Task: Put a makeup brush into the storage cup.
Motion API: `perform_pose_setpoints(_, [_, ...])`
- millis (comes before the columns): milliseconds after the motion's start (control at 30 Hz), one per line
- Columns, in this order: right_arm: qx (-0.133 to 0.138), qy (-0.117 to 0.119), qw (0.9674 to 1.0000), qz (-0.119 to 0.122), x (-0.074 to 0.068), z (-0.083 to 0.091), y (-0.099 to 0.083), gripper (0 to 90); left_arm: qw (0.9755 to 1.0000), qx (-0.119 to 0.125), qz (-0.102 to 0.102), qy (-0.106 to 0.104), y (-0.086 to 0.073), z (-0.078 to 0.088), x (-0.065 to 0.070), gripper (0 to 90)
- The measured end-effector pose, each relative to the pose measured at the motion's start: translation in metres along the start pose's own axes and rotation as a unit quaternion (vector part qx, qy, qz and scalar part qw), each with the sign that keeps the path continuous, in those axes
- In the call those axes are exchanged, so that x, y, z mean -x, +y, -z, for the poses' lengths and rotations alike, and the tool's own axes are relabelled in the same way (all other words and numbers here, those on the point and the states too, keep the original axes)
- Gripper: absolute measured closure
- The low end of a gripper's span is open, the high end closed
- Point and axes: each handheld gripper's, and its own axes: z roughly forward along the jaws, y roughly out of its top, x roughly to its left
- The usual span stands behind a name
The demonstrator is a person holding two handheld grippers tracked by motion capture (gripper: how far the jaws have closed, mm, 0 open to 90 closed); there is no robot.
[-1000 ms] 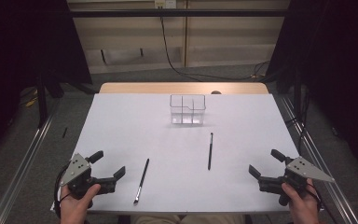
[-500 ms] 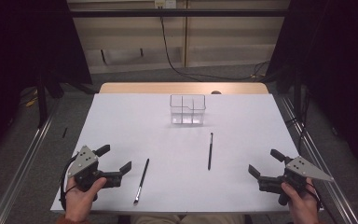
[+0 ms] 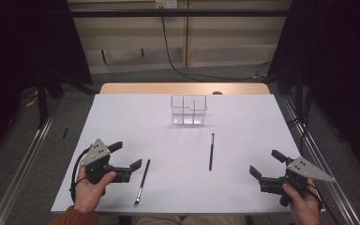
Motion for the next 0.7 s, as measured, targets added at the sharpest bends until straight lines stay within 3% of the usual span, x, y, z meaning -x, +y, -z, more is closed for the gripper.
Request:
perform_pose_setpoints(67, [0.0,0.0,1.0,-0.001,0.0,0.0,0.0,0.0,1.0,-0.003,0.006,-0.001,0.001,-0.002,0.0,4.4])
perform_pose_setpoints(233, [-0.002,0.0,1.0,0.0,0.0,0.0,0.0,0.0,0.9999,-0.015,-0.003,0.0,0.002,-0.009,-0.001,4.3])
perform_pose_setpoints(533, [-0.003,0.003,1.0,0.002,0.0,-0.001,0.0,0.0,0.9993,-0.034,0.0,-0.016,0.012,-0.014,0.001,4.4])
perform_pose_setpoints(700, [-0.004,0.003,1.0,0.001,0.0,-0.001,0.0,0.0,0.9971,-0.075,0.004,-0.015,0.013,-0.017,-0.002,4.4])
